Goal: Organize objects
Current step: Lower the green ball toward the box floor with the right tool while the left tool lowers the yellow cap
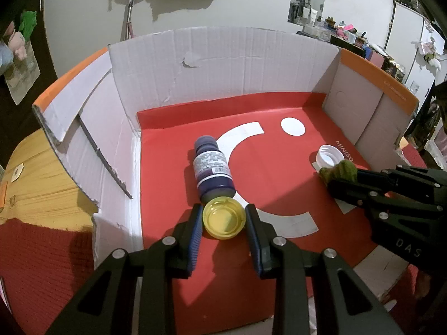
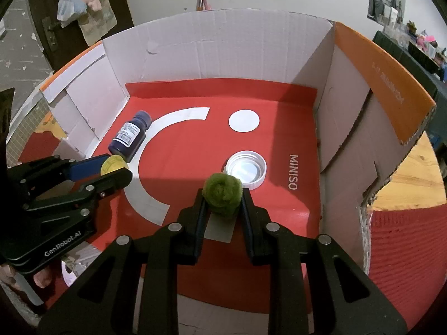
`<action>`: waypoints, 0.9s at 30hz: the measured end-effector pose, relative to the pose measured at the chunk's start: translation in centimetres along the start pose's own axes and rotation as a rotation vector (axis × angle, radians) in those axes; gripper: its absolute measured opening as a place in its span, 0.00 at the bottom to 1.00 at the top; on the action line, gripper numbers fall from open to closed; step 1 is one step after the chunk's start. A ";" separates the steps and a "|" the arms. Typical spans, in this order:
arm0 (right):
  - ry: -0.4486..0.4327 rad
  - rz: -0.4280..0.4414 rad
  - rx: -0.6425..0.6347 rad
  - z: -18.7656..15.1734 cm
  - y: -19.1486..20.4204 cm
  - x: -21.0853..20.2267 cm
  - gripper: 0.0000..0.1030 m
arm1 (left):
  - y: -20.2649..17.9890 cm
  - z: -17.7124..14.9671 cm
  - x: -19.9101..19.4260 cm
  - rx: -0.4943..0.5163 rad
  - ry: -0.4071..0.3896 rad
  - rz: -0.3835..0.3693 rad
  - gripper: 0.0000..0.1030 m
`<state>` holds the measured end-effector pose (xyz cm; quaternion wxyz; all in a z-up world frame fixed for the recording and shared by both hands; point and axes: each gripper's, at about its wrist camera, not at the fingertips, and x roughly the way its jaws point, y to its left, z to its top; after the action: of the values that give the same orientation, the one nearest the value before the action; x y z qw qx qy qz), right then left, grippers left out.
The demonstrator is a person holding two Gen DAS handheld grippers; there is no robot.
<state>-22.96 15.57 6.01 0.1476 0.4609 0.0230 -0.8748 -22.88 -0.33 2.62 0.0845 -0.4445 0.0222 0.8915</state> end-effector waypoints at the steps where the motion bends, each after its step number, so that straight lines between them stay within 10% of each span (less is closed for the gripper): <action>1: -0.002 0.001 0.000 0.0 0.0 0.0 0.21 | 0.0 0.0 0.0 0.000 0.000 0.000 0.31; 27: -0.013 0.004 0.001 0.2 0.4 0.2 0.22 | 0.0 -0.1 -0.2 0.010 -0.004 -0.003 0.31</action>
<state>-23.12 15.15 6.00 0.1493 0.4553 0.0208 -0.8775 -22.68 -0.34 2.67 0.0879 -0.4425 0.0258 0.8921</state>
